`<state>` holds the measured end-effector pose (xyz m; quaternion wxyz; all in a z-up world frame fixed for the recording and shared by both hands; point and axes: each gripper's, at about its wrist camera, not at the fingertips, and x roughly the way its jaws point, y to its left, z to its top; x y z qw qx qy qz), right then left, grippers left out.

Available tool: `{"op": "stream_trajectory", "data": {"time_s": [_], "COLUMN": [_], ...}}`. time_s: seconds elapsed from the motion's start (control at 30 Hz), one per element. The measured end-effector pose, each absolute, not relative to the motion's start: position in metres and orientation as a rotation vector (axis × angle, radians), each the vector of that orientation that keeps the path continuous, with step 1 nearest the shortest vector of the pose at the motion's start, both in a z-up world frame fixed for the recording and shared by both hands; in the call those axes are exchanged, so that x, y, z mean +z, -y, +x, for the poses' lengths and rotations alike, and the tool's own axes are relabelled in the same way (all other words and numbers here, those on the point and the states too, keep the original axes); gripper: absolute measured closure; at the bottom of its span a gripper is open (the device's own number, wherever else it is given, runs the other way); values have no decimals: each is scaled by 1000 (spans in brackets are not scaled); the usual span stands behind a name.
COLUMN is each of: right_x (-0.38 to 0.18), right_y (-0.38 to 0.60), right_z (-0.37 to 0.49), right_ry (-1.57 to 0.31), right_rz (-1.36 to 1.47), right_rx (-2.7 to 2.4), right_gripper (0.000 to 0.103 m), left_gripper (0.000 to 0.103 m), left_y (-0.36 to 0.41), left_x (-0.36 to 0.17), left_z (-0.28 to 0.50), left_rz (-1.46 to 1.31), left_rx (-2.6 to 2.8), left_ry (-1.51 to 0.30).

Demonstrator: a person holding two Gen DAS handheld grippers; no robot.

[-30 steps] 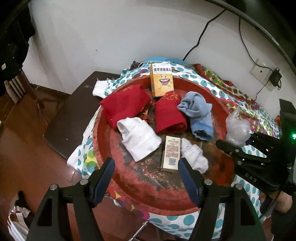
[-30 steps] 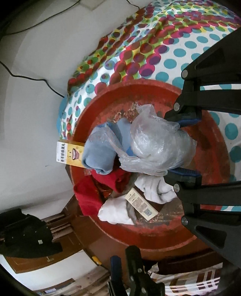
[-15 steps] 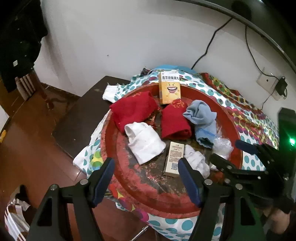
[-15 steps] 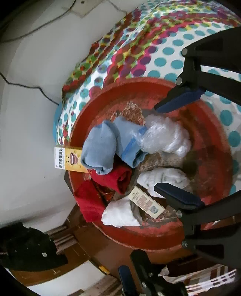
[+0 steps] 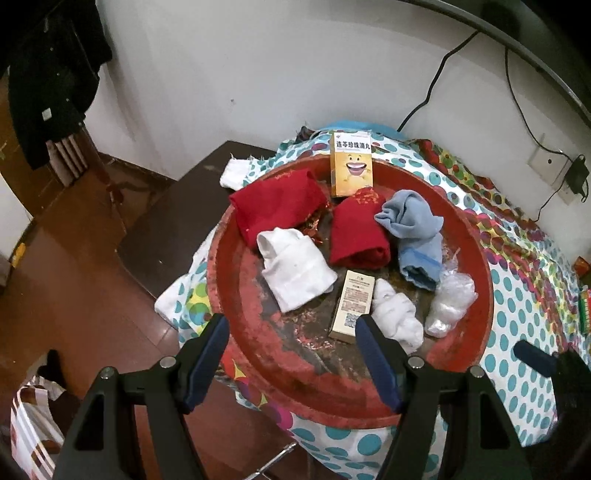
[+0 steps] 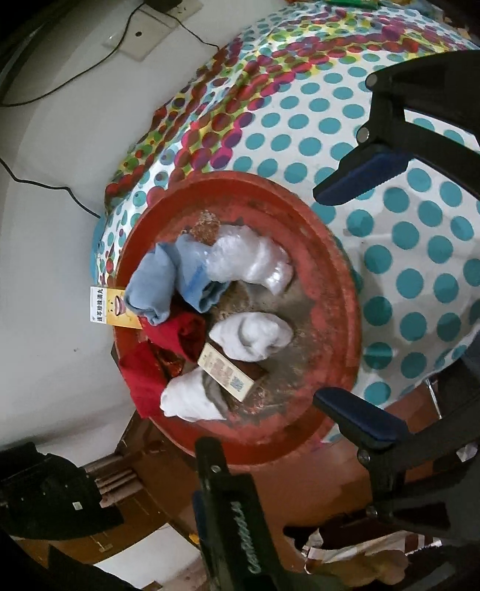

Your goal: Organize objects

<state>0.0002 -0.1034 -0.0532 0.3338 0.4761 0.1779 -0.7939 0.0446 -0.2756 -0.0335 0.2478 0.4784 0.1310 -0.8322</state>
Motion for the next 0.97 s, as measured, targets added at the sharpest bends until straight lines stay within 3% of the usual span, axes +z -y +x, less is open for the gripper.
{"op": "stream_trajectory", "data": {"time_s": [0.97], "right_x": [-59], "right_y": [106], "right_z": [-10], "right_ry": [-466], "right_rz": [1307], "right_rx": [-2067], "right_gripper": [5], "left_gripper": [30], "left_y": [238], "left_x": [-34], "left_z": [38], "left_rz": [1328], "left_rx": [-2336], "left_ry": [-195]}}
